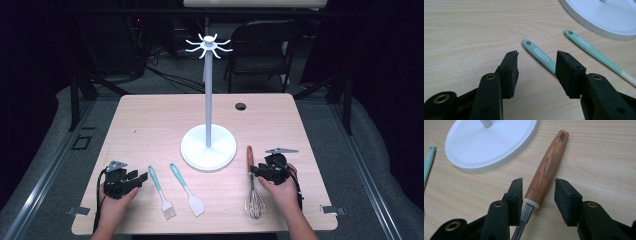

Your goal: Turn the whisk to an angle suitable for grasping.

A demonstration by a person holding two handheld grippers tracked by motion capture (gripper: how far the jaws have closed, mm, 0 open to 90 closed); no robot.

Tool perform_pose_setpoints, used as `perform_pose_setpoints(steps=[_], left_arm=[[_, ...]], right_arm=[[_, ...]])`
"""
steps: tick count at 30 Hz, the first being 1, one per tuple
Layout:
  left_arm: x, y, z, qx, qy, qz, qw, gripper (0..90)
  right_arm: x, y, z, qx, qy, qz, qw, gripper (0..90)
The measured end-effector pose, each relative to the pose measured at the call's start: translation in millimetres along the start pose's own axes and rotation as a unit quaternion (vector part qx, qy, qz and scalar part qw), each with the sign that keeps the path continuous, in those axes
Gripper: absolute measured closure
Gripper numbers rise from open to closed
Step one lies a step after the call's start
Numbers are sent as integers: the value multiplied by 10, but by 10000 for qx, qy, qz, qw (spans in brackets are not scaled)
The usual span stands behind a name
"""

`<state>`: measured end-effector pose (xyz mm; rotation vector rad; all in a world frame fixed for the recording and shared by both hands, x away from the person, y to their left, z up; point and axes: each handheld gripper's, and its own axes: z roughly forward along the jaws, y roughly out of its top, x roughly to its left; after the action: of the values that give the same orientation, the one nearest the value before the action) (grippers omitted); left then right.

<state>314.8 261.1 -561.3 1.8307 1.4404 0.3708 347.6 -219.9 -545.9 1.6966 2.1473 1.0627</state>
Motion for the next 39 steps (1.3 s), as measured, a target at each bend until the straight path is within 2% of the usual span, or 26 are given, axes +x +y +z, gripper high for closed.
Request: perform_pose_setpoints(steps=[4, 7, 15, 19, 24, 30, 39], left_arm=[[-10, -7, -10, 32, -9, 18, 10000, 526], [-4, -8, -30, -32, -6, 6, 10000, 526], [6, -9, -52, -75, -16, -20, 10000, 526], [14, -5, -48, -31, -41, 36, 10000, 526], [28, 2, -54, -70, -28, 36, 10000, 526], [24, -1, -51, -60, -47, 34, 10000, 526], [36, -7, -33, -38, -55, 12, 10000, 526]], right_arm=[[-8, 29, 67, 124, 28, 151, 9998, 618], [5, 60, 92, 181, -5, 276, 9995, 626], [11, 97, 220, 662, -86, 555, 9962, 627], [17, 104, 263, 735, -105, 666, 9950, 616], [41, 122, 299, 882, -91, 674, 9938, 605], [101, 132, 335, 954, -181, 692, 9929, 608], [161, 148, 367, 989, -289, 694, 9923, 679]])
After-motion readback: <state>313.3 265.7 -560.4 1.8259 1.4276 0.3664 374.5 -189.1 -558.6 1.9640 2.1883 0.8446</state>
